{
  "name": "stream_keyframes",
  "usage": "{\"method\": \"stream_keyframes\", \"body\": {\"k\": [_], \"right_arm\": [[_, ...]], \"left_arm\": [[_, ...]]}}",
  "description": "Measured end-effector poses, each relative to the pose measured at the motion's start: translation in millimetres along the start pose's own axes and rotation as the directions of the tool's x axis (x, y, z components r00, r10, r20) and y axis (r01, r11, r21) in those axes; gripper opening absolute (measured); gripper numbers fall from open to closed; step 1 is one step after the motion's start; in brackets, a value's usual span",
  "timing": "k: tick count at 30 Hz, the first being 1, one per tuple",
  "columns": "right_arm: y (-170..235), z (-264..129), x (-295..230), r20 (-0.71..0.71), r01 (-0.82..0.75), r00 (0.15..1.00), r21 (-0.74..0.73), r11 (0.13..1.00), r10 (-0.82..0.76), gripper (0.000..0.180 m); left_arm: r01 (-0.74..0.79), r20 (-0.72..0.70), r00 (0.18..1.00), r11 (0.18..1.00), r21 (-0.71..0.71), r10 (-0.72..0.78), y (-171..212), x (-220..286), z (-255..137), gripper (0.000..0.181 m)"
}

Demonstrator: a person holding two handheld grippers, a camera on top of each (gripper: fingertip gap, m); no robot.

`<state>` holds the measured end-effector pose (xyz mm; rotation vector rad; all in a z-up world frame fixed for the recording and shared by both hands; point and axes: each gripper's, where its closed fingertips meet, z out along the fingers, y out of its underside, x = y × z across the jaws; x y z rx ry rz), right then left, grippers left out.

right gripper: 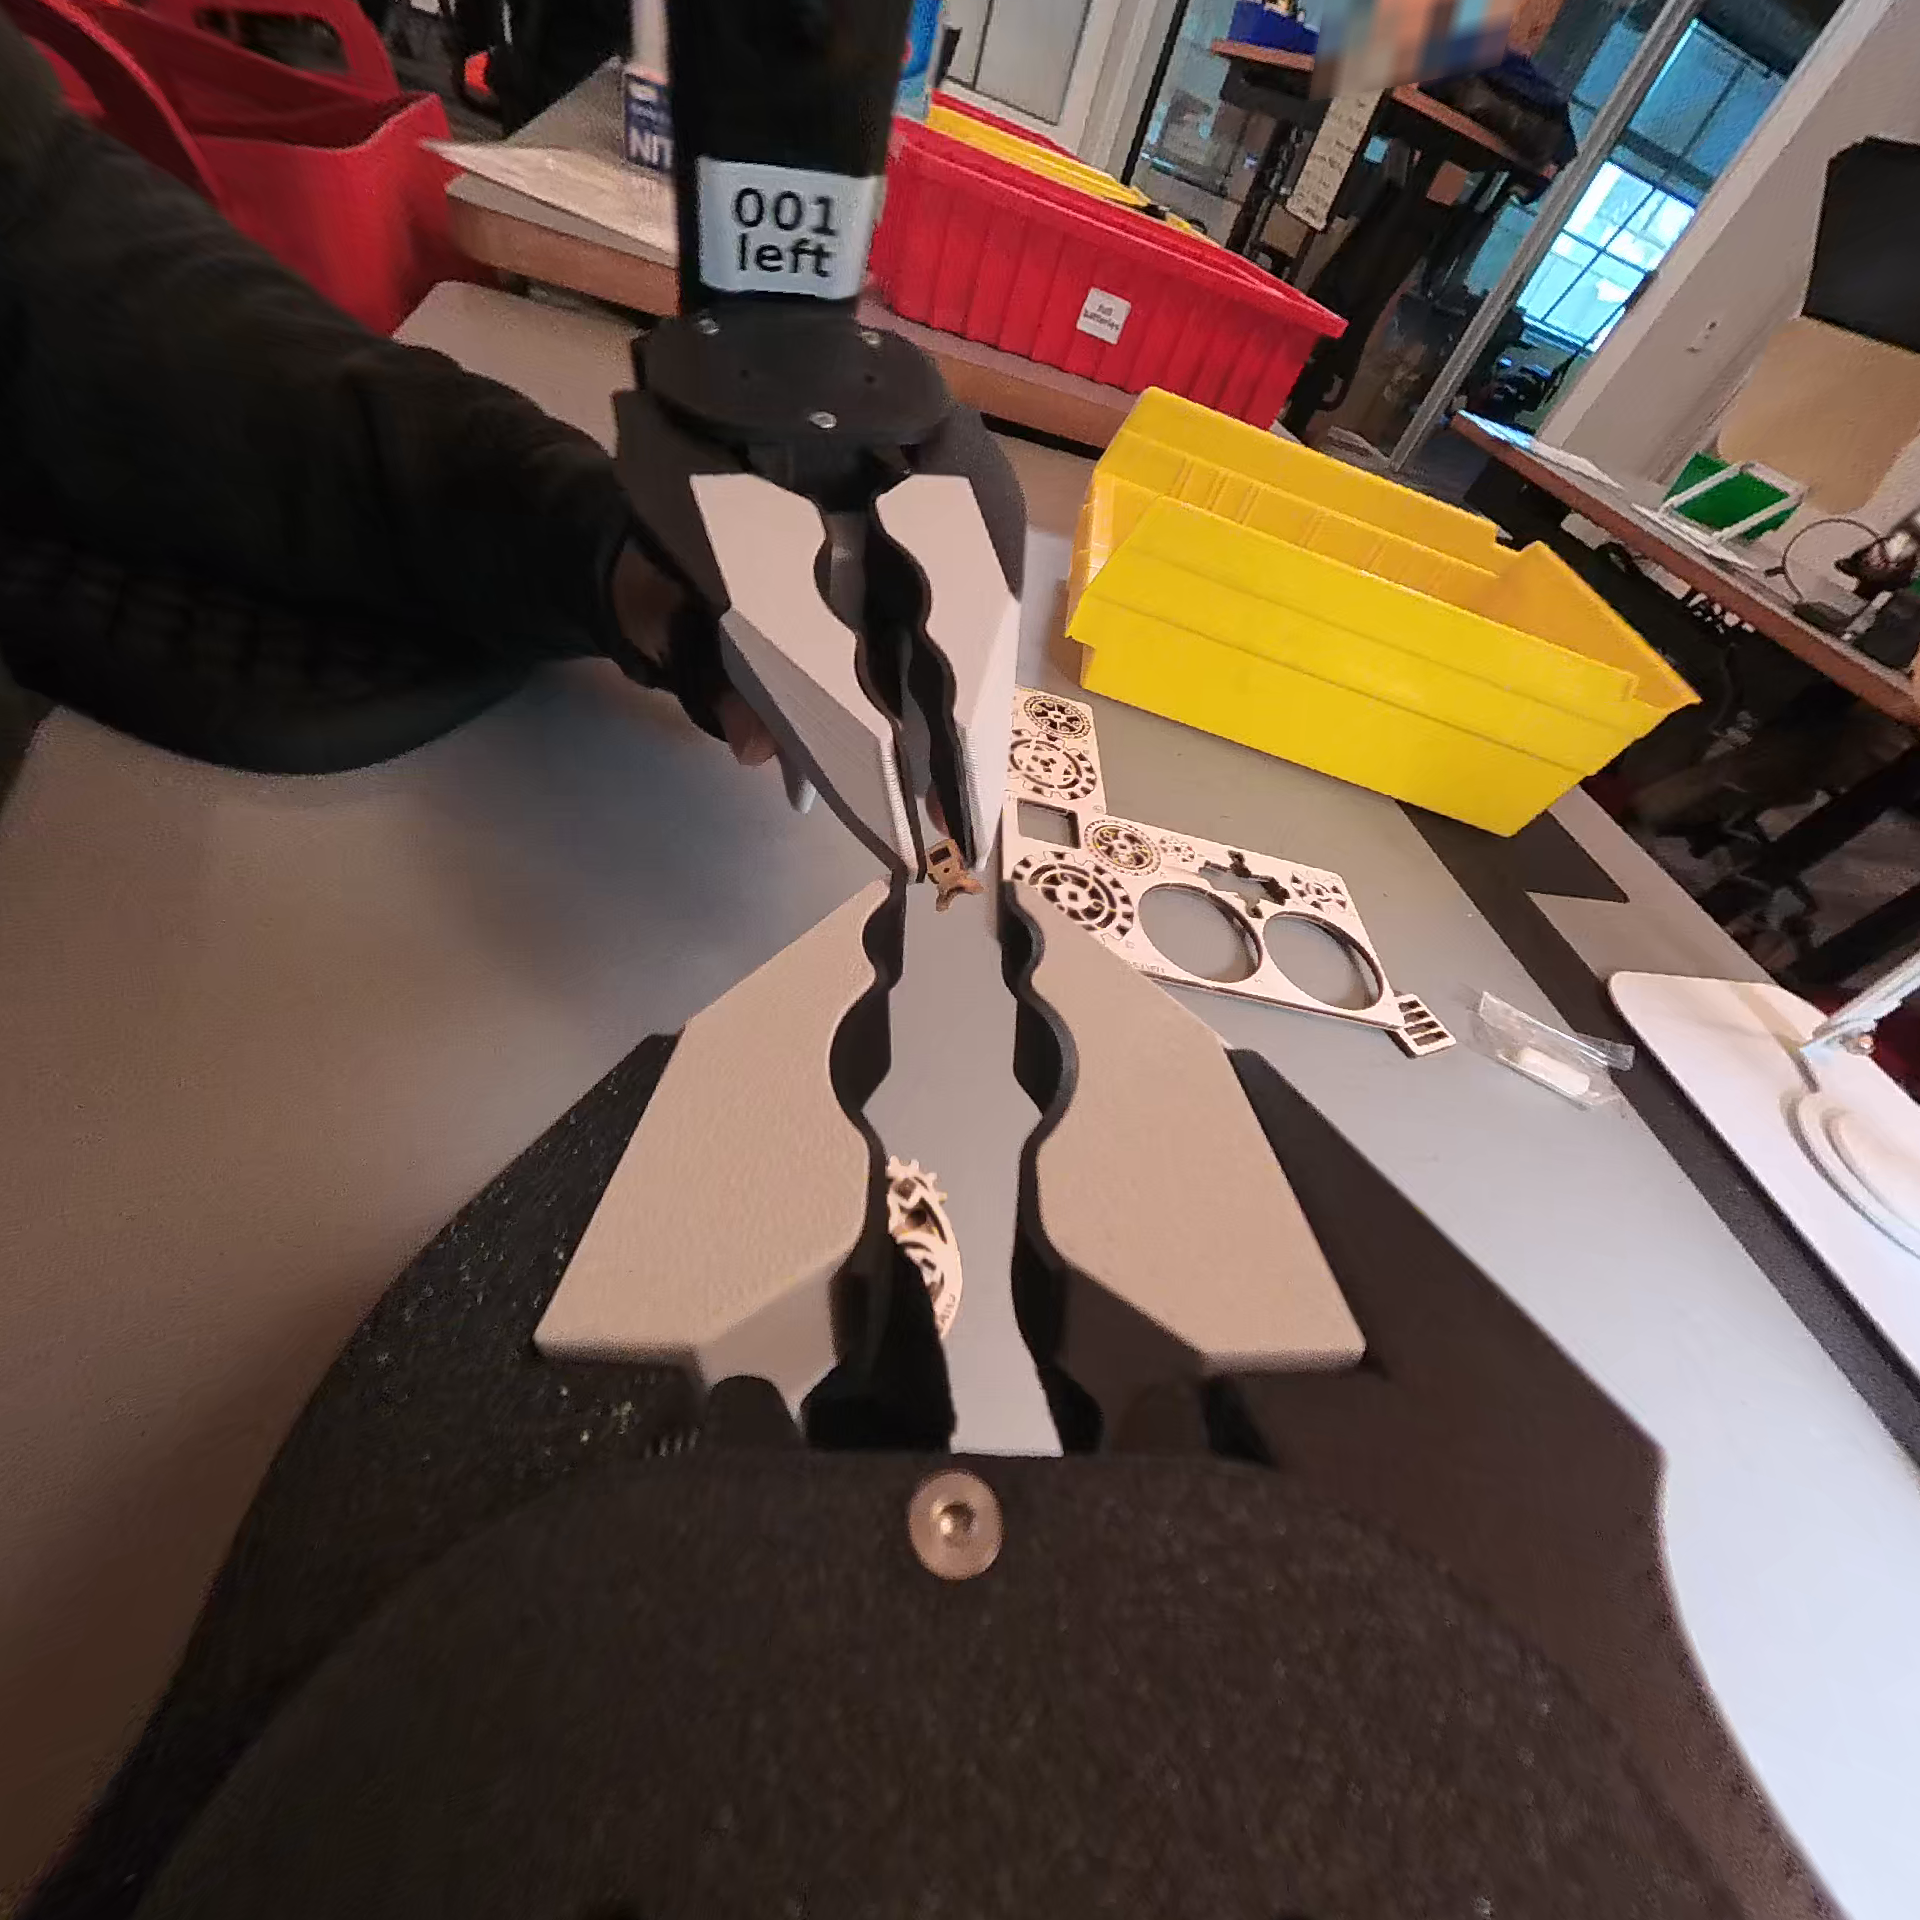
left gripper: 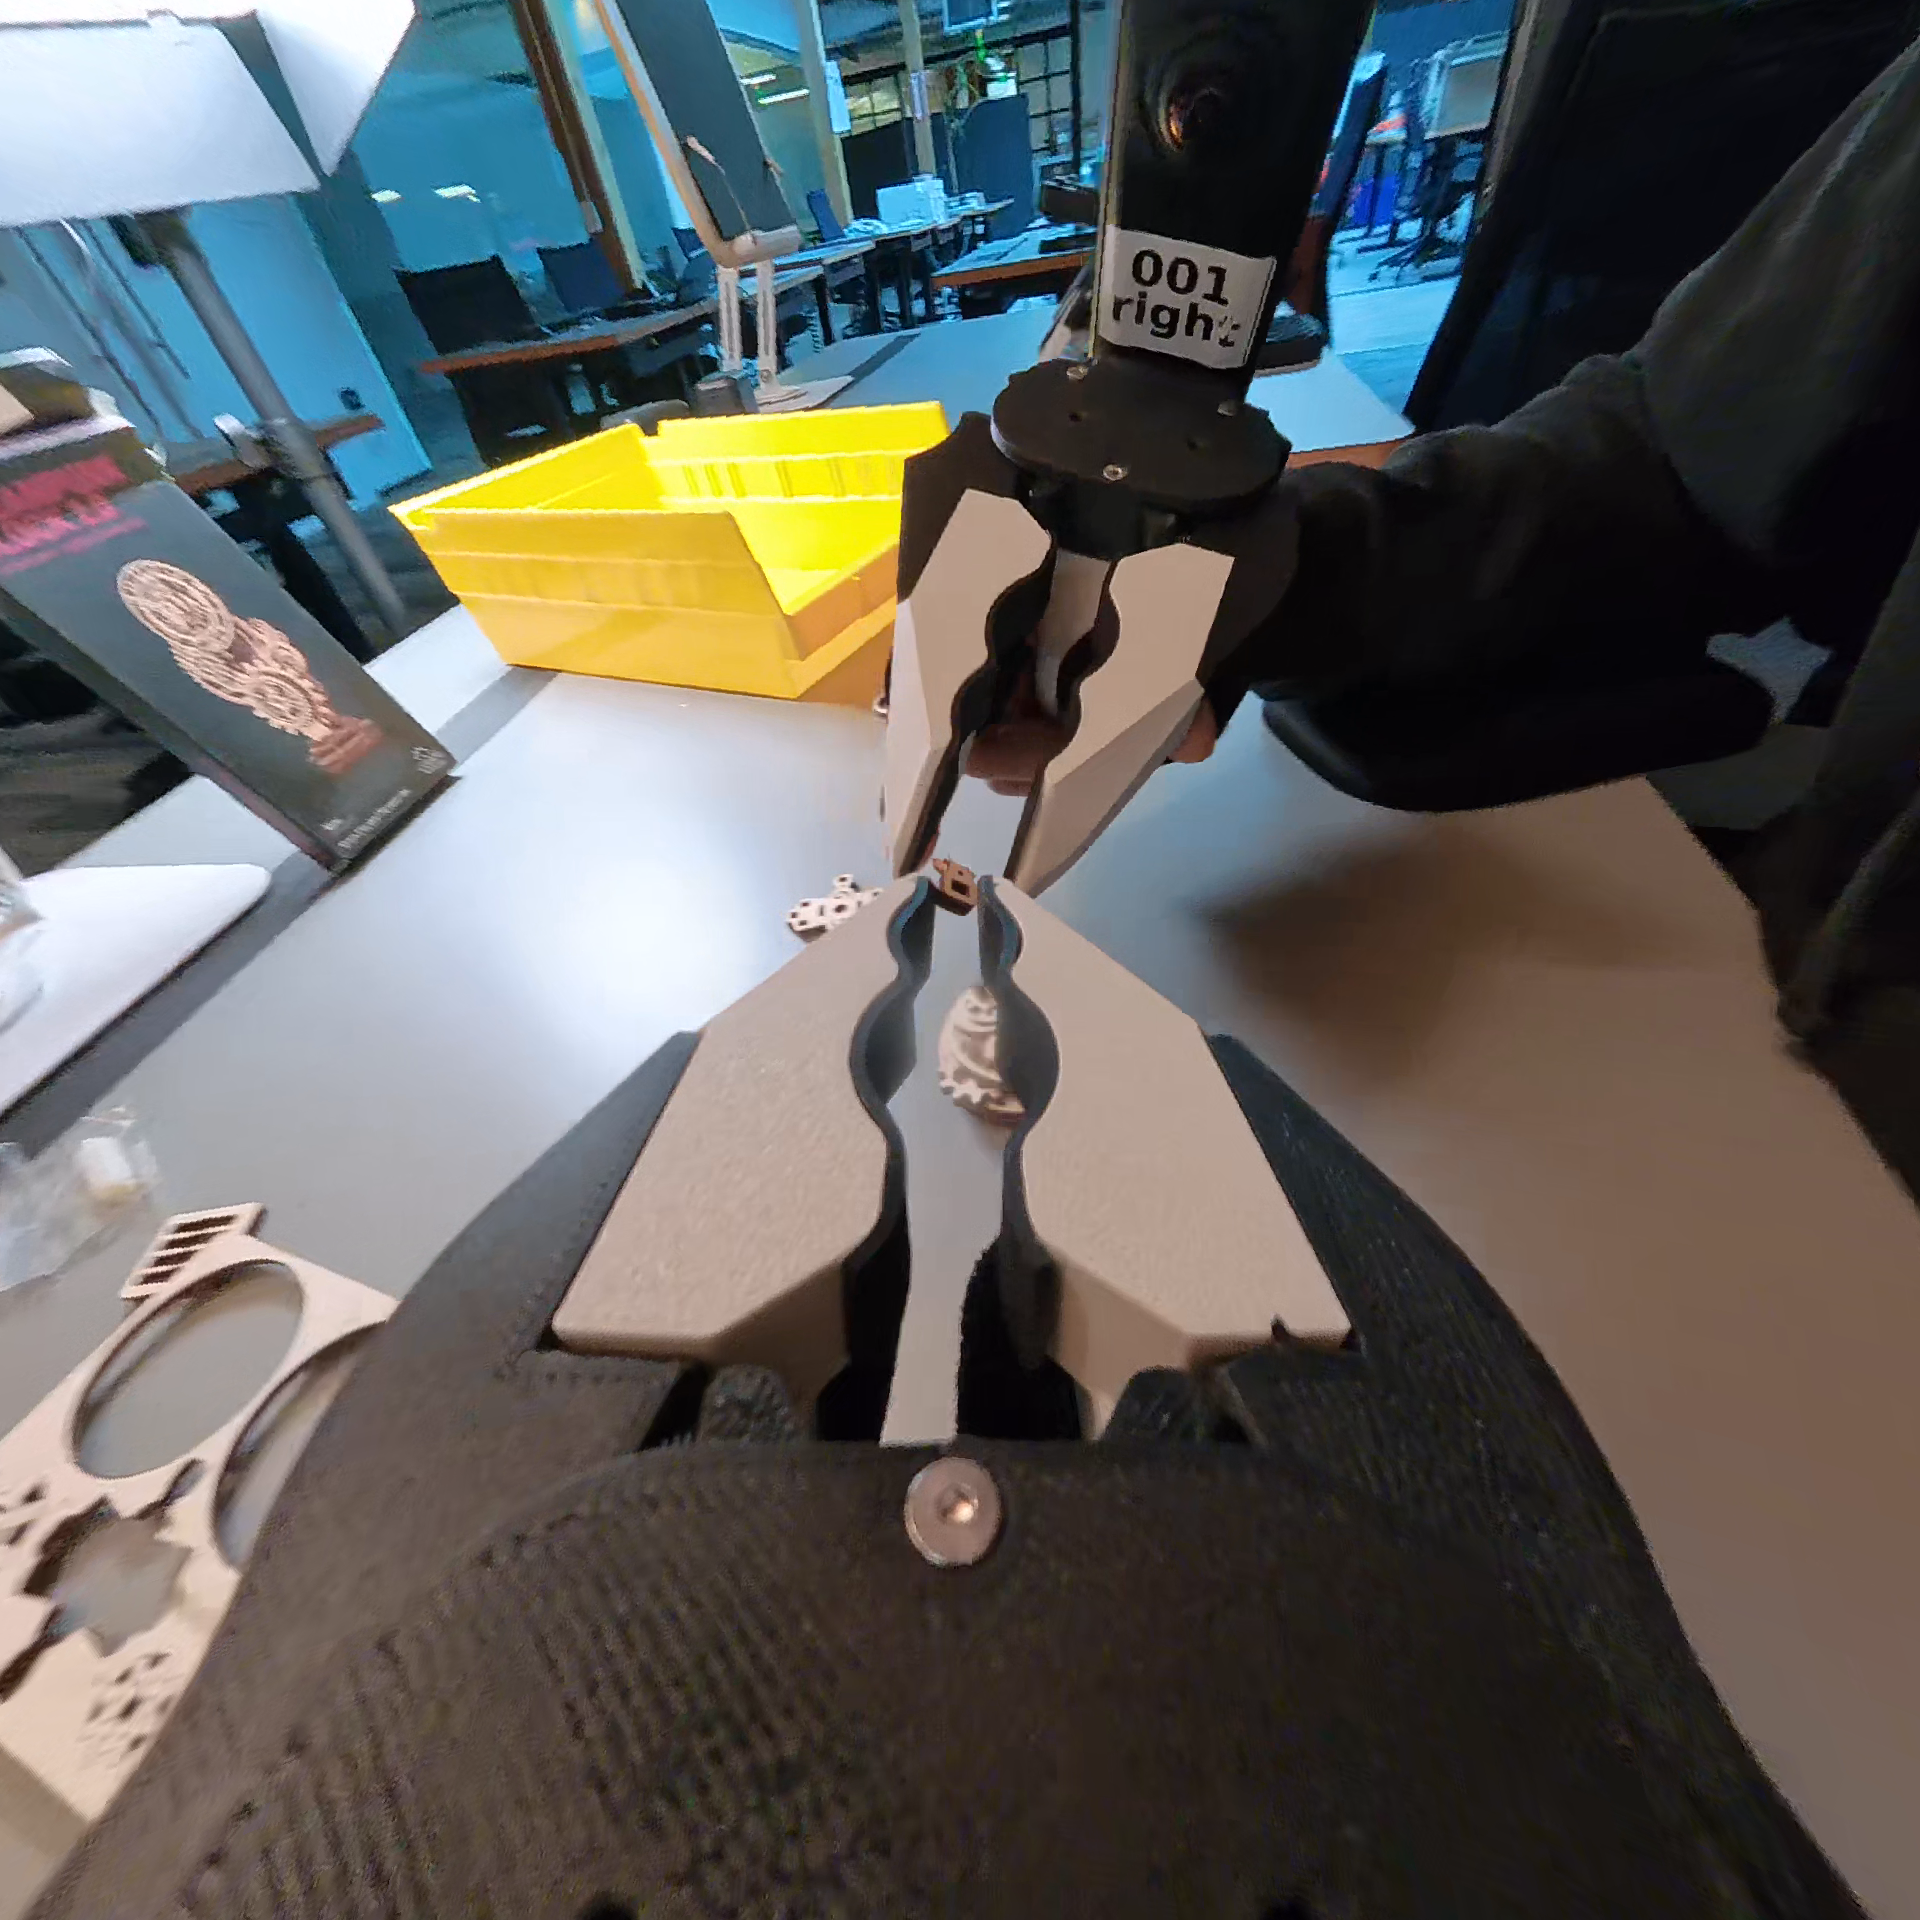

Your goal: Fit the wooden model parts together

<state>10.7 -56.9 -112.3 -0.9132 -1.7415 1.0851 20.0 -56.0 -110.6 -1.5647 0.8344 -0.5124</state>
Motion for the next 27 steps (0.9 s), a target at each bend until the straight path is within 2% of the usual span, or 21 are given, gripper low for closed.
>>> {"method": "stream_keyframes", "body": {"k": [6, 12, 15, 18, 21, 27], "right_arm": [[-1, -2, -8, 0.019, 0.071, 0.997, -0.006, 0.997, -0.071, 0.007], [-4, -5, -11, 0.083, -0.065, 0.995, 0.027, 0.997, 0.063, 0.006], [-4, -6, -5, 0.125, -0.275, 0.955, 0.027, 0.961, 0.27, 0.001], [-10, -8, -5, 0.206, -0.468, 0.87, 0.053, 0.882, 0.448, 0.001], [-12, -6, -5, 0.228, -0.526, 0.835, 0.068, 0.848, 0.5, 0.001], [-12, -5, -4, 0.216, -0.527, 0.838, 0.078, 0.846, 0.501, 0.001]], "left_arm": [[0.25, -0.153, 0.957, 0.968, 0.013, -0.245, -2, 9, -1, 0.006], [0.435, -0.263, 0.868, 0.9, -0.003, -0.42, -2, 12, -1, 0.006], [0.432, -0.25, 0.875, 0.902, 0.02, -0.414, -4, 9, -2, 0.012], [0.418, -0.242, 0.885, 0.908, 0.039, -0.397, -8, 8, -4, 0.016], [0.396, -0.213, 0.898, 0.918, 0.018, -0.384, -4, 8, -1, 0.009], [0.344, -0.174, 0.928, 0.937, 0.059, -0.33, -12, 4, -4, 0.01]]}}
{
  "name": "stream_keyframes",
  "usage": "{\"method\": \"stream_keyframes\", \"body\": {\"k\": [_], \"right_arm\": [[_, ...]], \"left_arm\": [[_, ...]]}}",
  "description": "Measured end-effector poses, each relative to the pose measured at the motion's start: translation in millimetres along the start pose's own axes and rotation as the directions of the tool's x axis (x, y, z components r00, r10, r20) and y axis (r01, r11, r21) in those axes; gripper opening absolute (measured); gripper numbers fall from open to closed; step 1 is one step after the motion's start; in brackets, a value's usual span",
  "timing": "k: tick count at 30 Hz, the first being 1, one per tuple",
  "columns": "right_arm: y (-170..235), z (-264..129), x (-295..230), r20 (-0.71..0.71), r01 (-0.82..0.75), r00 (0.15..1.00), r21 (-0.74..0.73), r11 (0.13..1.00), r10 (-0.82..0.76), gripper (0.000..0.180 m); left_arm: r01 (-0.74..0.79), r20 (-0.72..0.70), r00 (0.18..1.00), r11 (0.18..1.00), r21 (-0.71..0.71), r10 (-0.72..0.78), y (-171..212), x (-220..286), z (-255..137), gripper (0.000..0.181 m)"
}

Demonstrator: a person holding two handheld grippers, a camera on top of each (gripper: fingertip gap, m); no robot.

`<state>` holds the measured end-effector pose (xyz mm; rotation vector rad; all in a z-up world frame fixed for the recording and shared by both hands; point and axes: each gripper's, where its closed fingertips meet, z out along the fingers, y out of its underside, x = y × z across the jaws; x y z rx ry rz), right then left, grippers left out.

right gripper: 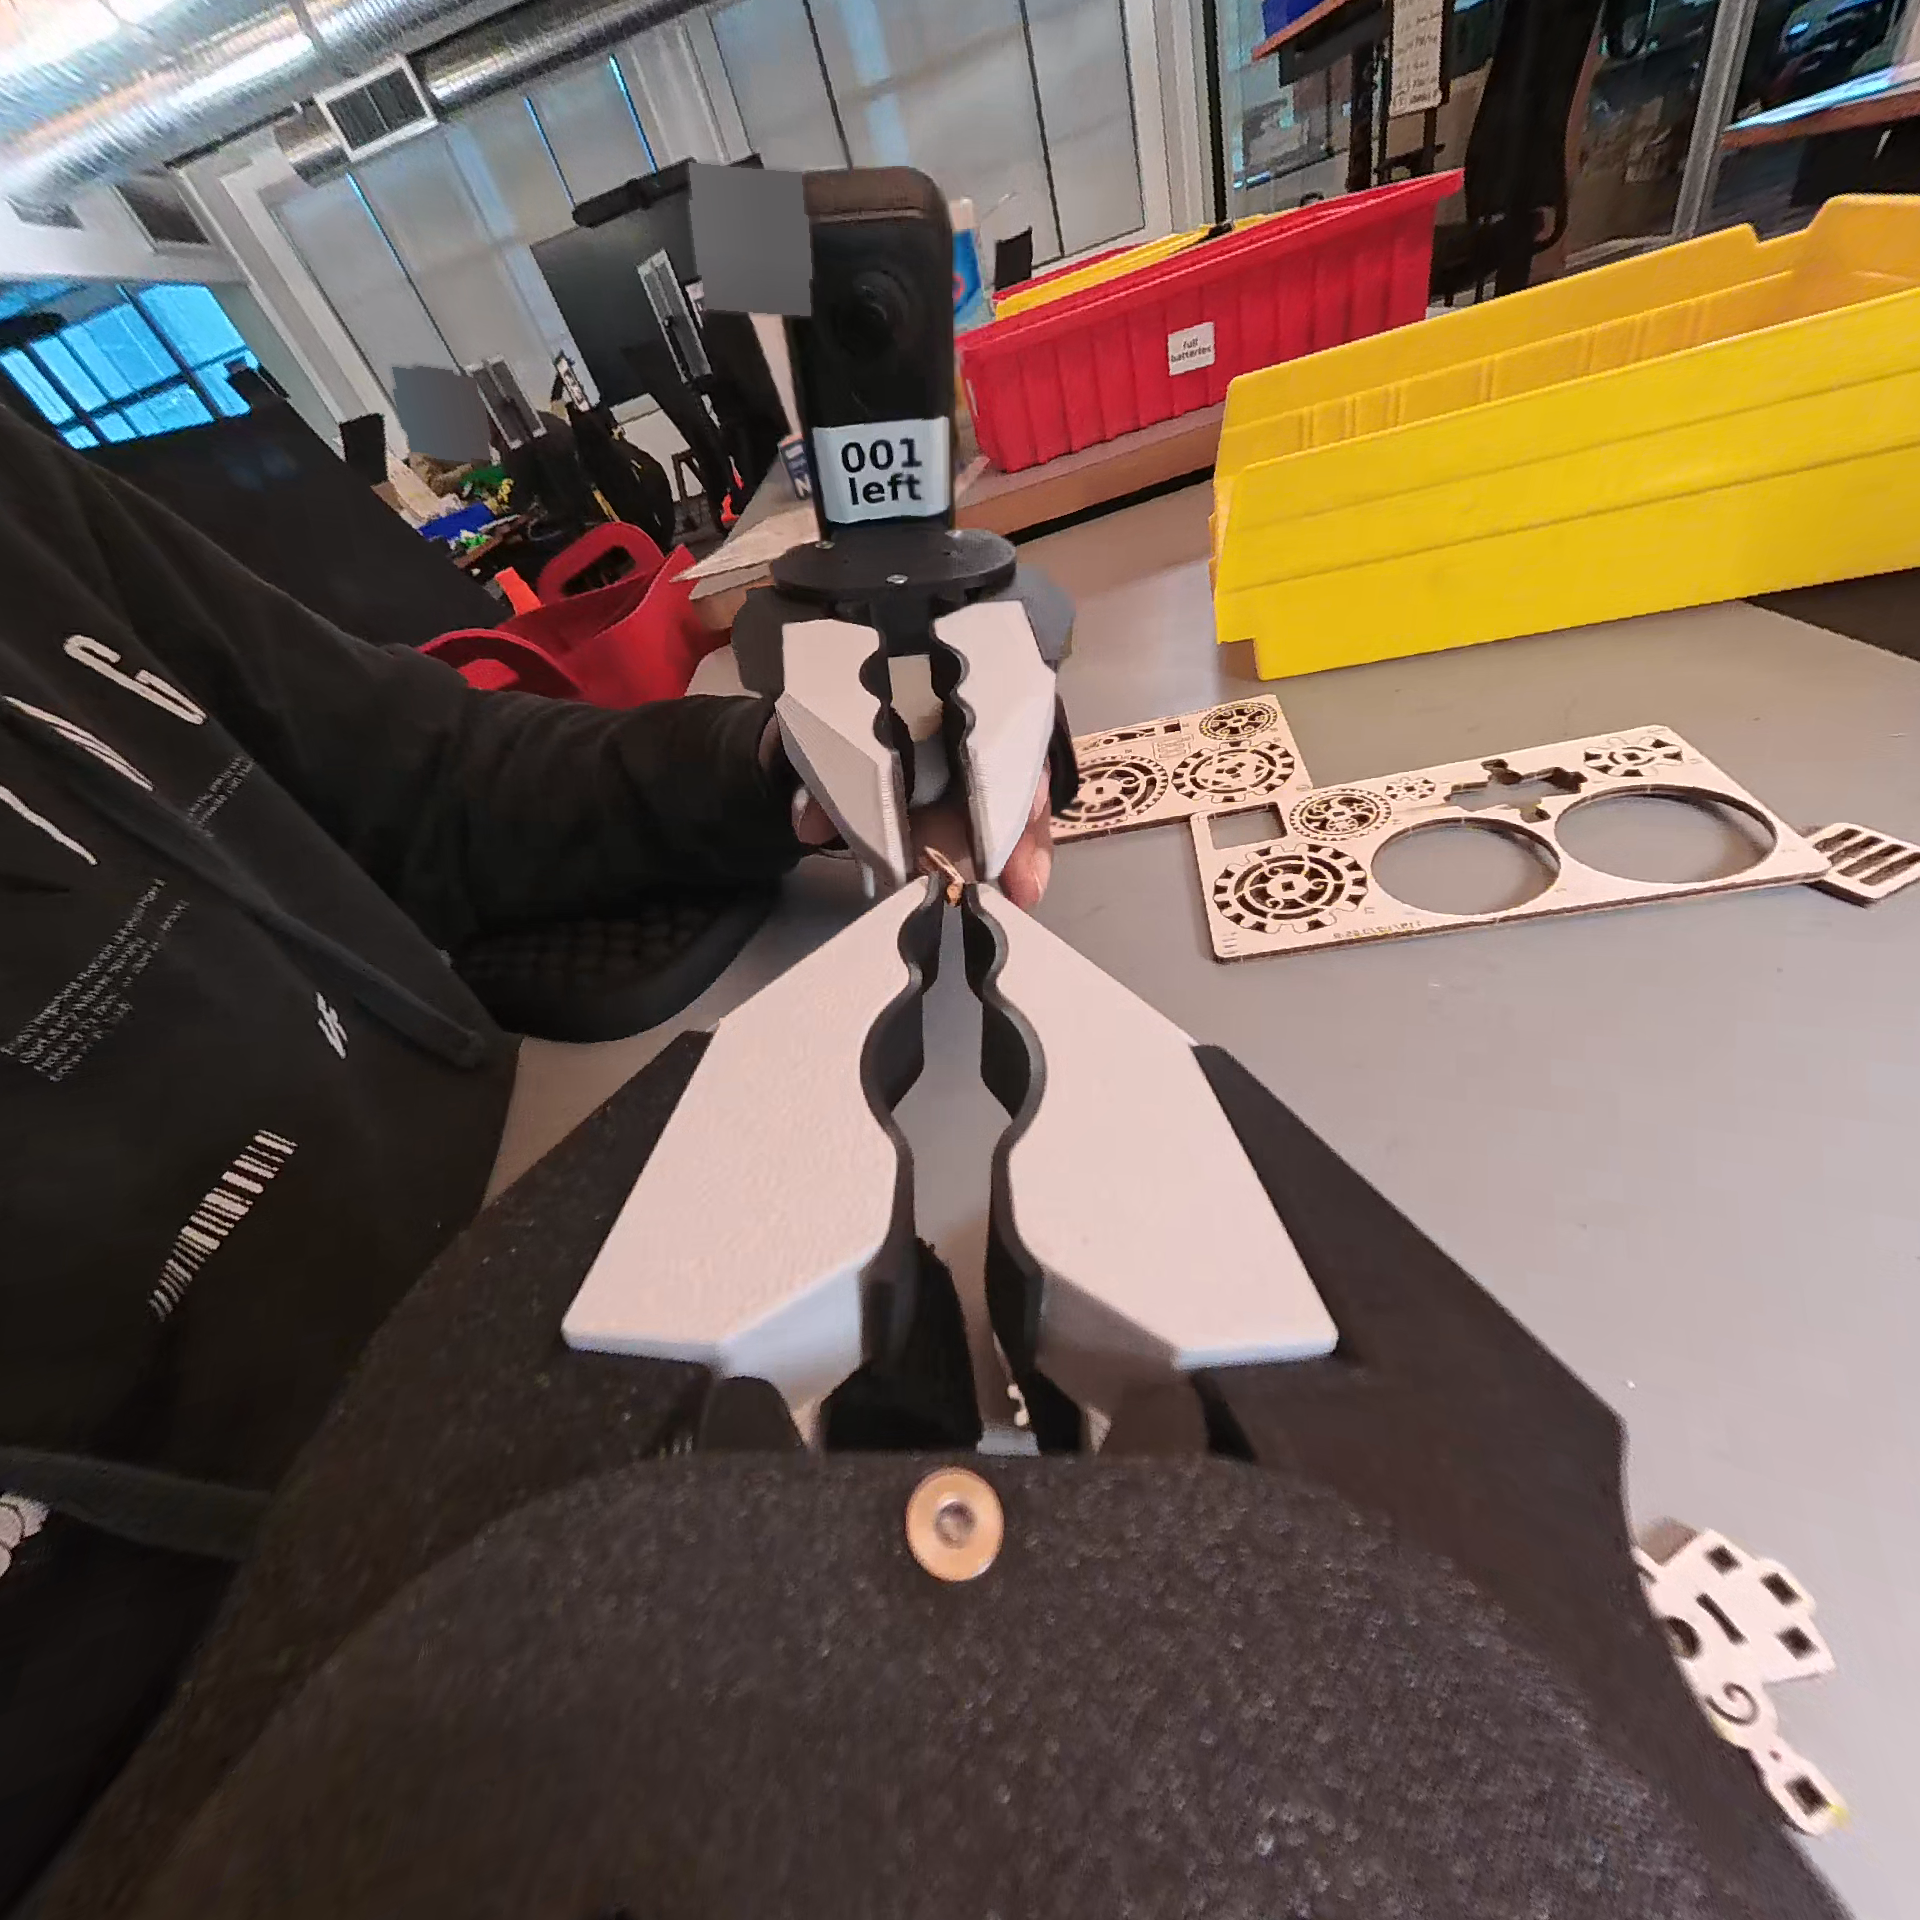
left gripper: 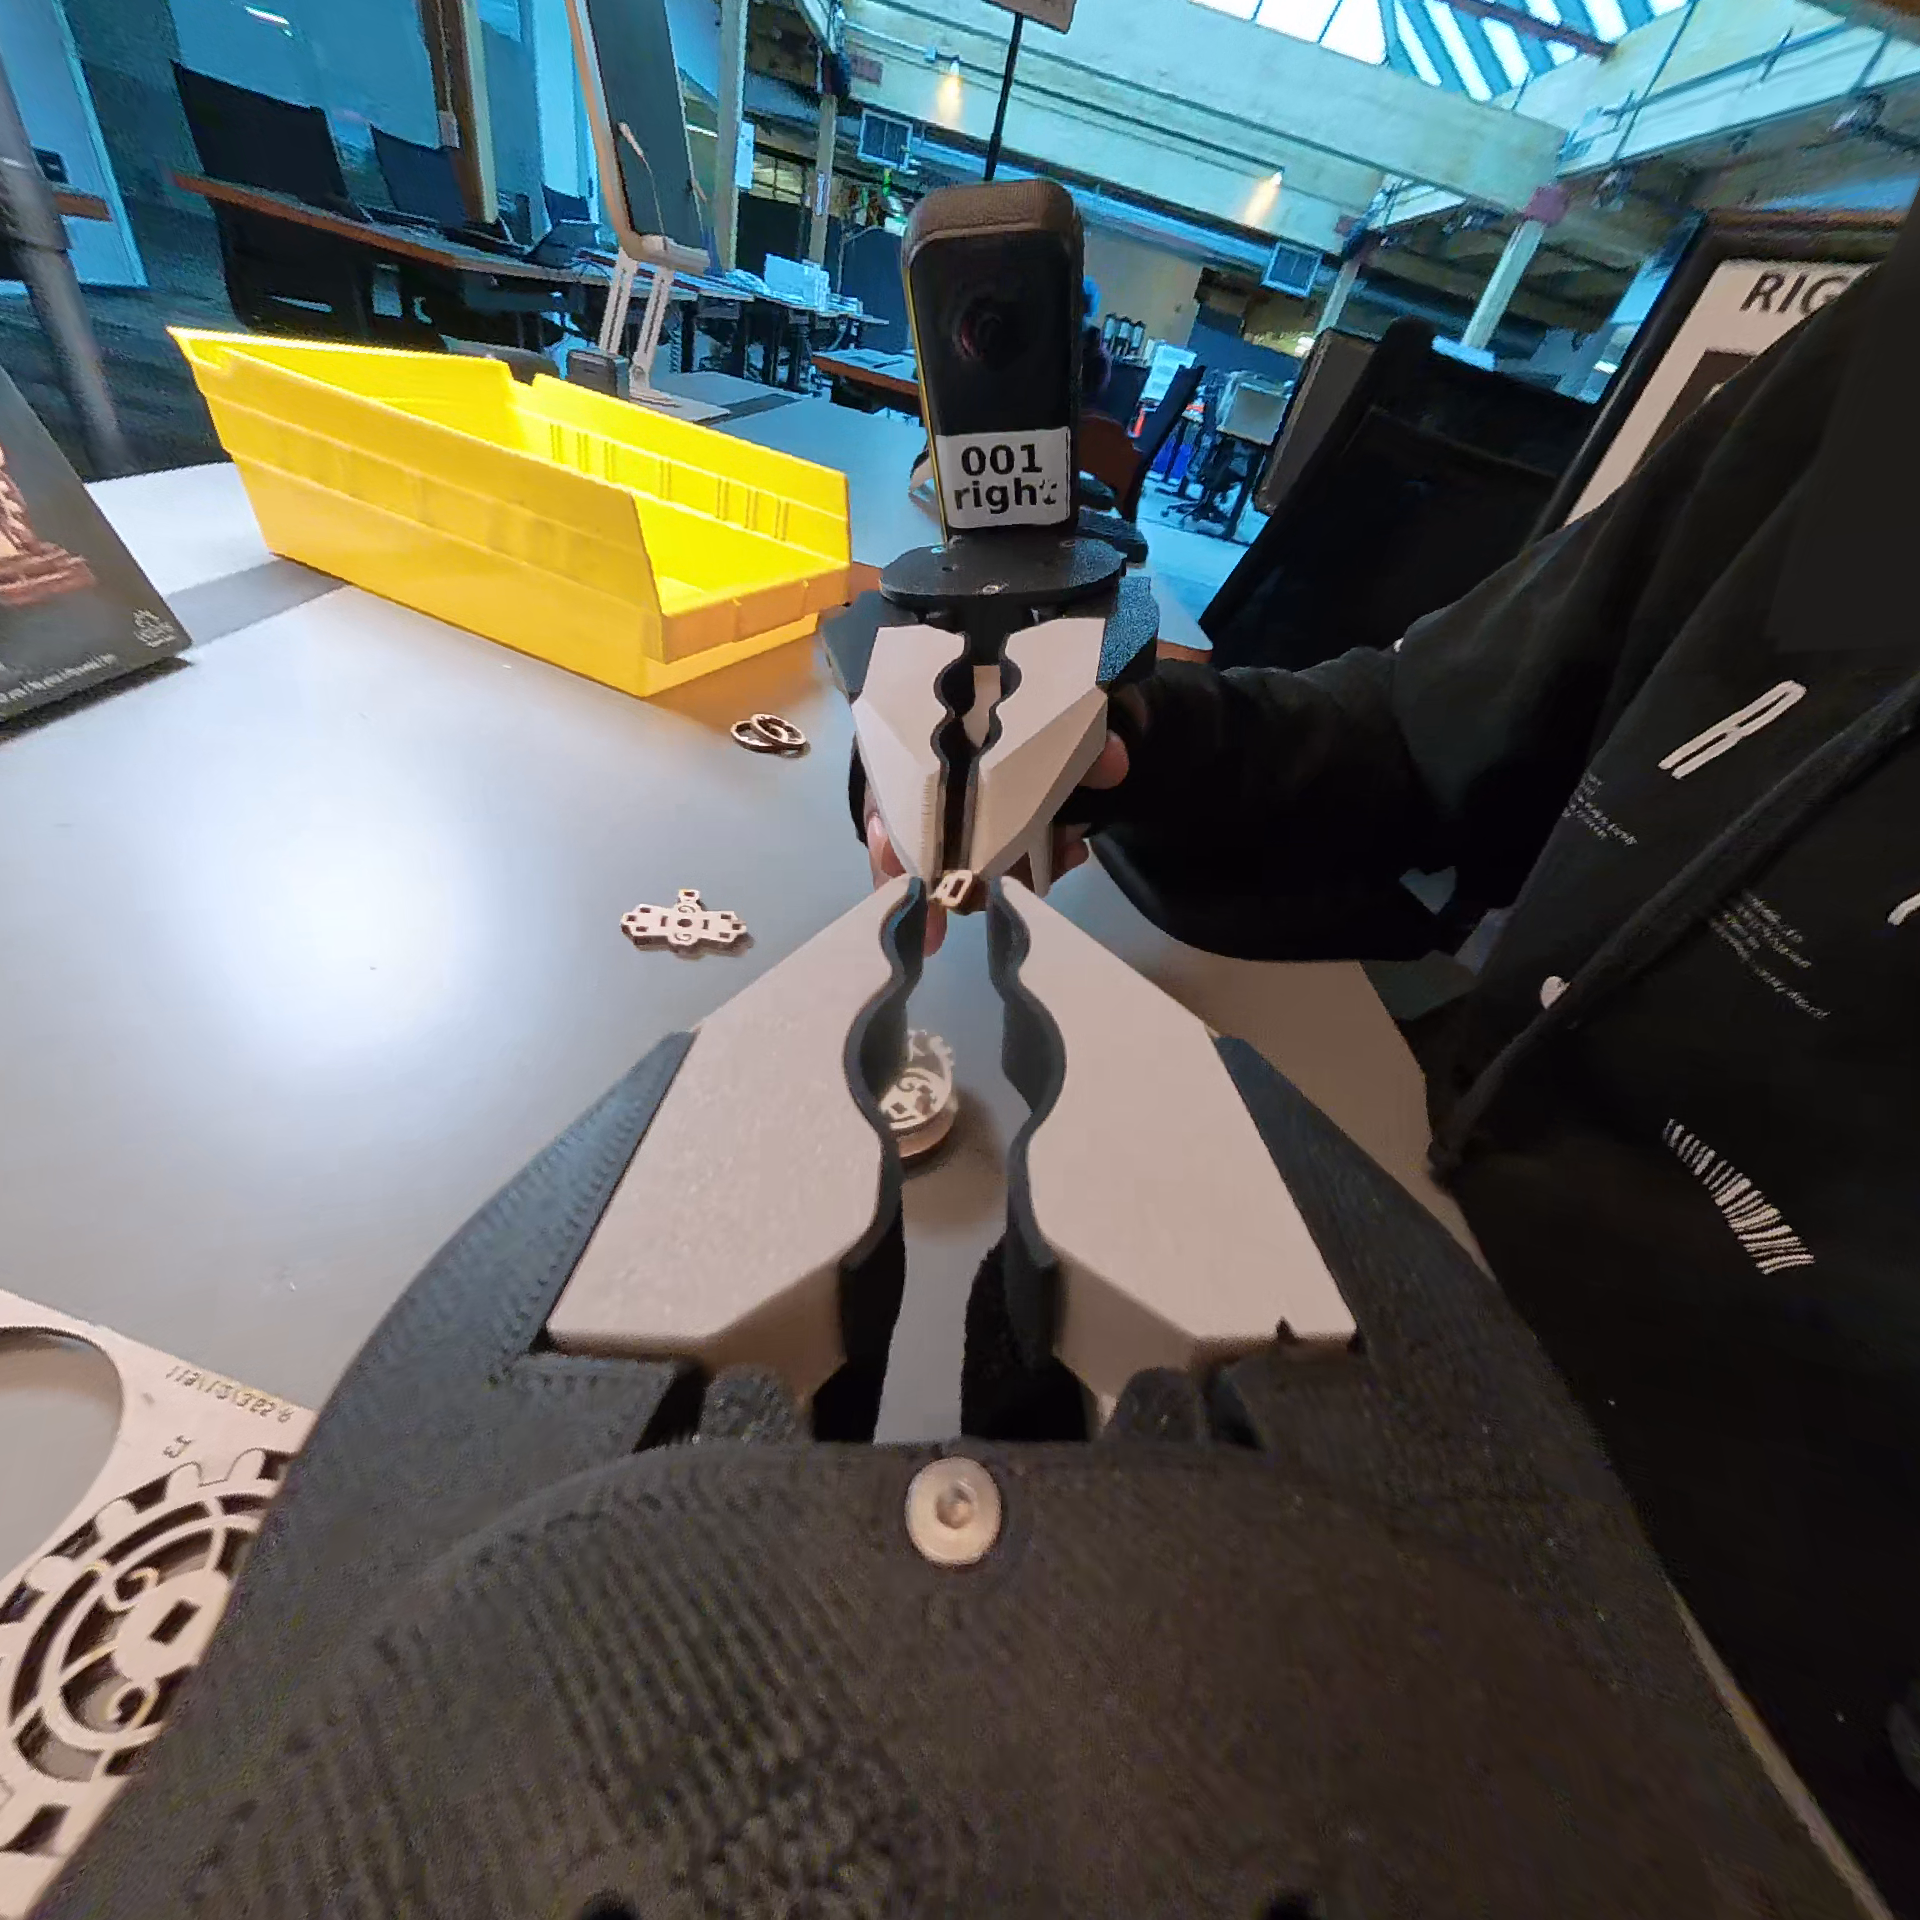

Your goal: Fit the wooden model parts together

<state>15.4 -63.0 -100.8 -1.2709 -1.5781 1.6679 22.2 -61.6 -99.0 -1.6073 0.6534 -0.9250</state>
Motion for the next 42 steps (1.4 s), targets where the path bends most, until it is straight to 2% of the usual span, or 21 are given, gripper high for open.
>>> {"method": "stream_keyframes", "body": {"k": [6, 9, 12, 16, 20, 27, 35, 38, 42], "right_arm": [[-4, -1, 1, -0.052, 0.105, 0.993, 0.012, 0.994, -0.105, 0.001], [-9, -2, -3, -0.072, 0.188, 0.98, 0.027, 0.982, -0.185, 0.002], [-15, -3, -11, -0.057, 0.218, 0.975, 0.062, 0.974, -0.215, 0.01], [-21, -4, -13, -0.081, 0.271, 0.961, 0.075, 0.96, -0.265, 0.013], [-25, -3, -14, -0.123, 0.333, 0.938, 0.067, 0.941, -0.323, 0.012], [-22, -1, -20, -0.115, 0.384, 0.919, 0.04, 0.923, -0.377, 0.005], [-8, -3, -14, -0.141, 0.5, 0.852, -0.068, 0.864, -0.504, 0.0], [-6, -5, -1, -0.208, 0.559, 0.792, -0.13, 0.819, -0.574, 0.0], [-9, -2, 6, -0.267, 0.622, 0.714, -0.18, 0.762, -0.647, 0.0]], "left_arm": [[0.004, 0.01, 1.0, 1.0, -0.006, -0.004, -1, 0, 1, 0.007], [0.017, -0.015, 1.0, 0.999, 0.034, -0.016, -7, 4, 0, 0.006], [0.079, -0.077, 0.995, 0.991, 0.106, -0.071, -17, 8, -4, 0.005], [0.193, -0.16, 0.973, 0.966, 0.174, -0.166, -26, 9, -8, 0.004], [0.25, -0.211, 0.954, 0.951, 0.18, -0.21, -27, 12, -6, 0.004], [0.27, -0.253, 0.94, 0.951, 0.15, -0.227, -24, 19, -3, 0.001], [0.295, -0.243, 0.932, 0.952, 0.082, -0.268, -12, 15, -1, 0.006], [0.344, -0.215, 0.923, 0.934, 0.096, -0.318, -13, 4, -4, 0.018], [0.415, -0.205, 0.899, 0.901, 0.123, -0.386, -17, -7, -11, 0.022]]}}
